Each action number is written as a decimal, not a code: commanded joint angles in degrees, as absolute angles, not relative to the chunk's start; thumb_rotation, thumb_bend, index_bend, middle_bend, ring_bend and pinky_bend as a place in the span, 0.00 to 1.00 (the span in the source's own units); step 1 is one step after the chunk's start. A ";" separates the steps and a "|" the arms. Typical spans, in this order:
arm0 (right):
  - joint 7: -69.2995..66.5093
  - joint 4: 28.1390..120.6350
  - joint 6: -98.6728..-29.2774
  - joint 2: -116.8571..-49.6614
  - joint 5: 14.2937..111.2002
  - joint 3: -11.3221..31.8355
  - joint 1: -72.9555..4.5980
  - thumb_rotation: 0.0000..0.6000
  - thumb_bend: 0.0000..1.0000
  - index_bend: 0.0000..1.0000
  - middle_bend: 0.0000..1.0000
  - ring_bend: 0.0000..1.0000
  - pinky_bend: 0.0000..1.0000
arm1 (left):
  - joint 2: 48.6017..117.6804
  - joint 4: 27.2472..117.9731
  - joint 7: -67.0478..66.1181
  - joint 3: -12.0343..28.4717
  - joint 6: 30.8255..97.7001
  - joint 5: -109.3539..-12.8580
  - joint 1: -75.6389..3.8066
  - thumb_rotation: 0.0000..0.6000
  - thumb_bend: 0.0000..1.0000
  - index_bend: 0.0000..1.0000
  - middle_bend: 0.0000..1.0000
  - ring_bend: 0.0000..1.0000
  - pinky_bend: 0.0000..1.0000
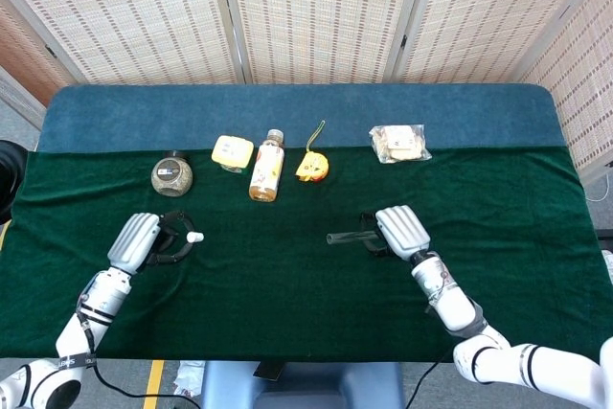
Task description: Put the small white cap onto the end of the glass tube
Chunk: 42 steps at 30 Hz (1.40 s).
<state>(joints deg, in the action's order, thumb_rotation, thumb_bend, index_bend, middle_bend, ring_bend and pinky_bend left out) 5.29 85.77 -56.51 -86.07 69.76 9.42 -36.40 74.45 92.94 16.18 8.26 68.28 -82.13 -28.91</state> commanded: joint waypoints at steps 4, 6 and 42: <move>-1.69 90.44 -56.95 -86.47 71.82 11.93 -36.37 1.00 0.70 0.89 0.99 1.00 1.00 | 73.62 97.79 17.14 10.52 70.80 -83.08 -28.78 1.00 0.43 0.53 1.00 0.93 0.84; -2.15 91.12 -56.65 -87.13 71.75 12.61 -37.04 1.00 0.70 0.89 0.99 1.00 1.00 | 73.23 99.20 16.96 10.95 71.28 -83.31 -28.85 1.00 0.43 0.53 1.00 0.93 0.84; 0.17 89.48 -55.53 -98.57 67.24 17.38 -45.08 1.00 0.70 0.90 0.99 1.00 1.00 | 76.38 106.60 4.48 10.58 71.95 -87.19 -32.11 1.00 0.43 0.53 1.00 0.93 0.84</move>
